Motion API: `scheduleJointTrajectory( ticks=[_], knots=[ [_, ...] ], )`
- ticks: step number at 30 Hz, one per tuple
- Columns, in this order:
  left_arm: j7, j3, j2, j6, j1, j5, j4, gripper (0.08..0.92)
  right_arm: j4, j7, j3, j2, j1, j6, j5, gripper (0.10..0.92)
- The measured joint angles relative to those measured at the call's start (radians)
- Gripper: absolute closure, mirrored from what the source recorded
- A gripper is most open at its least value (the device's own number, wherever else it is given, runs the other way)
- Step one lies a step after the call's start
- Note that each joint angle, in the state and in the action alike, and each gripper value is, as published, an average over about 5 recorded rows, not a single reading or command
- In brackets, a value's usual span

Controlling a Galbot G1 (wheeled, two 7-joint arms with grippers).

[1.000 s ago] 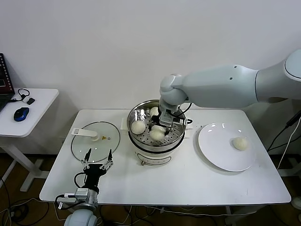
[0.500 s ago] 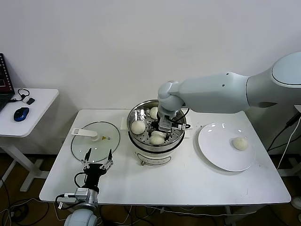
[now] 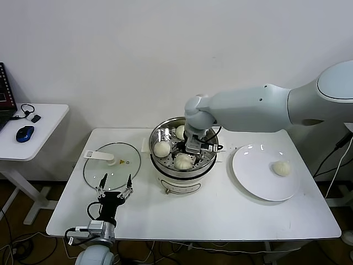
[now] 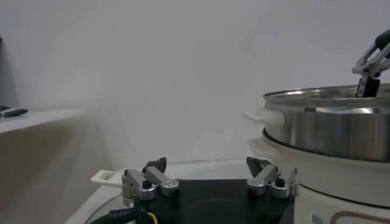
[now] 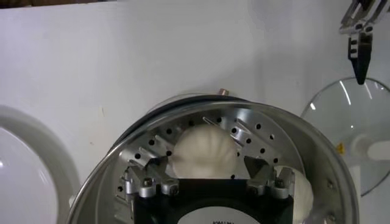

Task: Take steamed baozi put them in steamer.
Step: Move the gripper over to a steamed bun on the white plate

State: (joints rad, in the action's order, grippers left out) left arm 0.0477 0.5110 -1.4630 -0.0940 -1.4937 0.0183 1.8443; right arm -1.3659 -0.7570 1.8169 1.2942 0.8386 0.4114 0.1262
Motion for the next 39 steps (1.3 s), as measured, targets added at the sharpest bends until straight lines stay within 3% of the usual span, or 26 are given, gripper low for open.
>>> scheduleJointTrajectory(
  ticks=[12,26,39],
  knots=[
    [-0.001,0.0,0.005,0.008,-0.004,0.0,0.019,0.177,0.022,-0.124,0.1,-0.037,0.156,0.003,0.183,0.203],
    [-0.001,-0.015,0.001,0.005,0.001,0.0,0.011,0.177,-0.008,-0.167,0.228,-0.216,0.242,-0.325,0.511,0.203],
    [-0.001,-0.012,0.003,0.001,-0.005,-0.001,-0.006,0.177,0.092,-0.22,0.245,-0.398,0.156,-0.405,0.489,0.203]
  ],
)
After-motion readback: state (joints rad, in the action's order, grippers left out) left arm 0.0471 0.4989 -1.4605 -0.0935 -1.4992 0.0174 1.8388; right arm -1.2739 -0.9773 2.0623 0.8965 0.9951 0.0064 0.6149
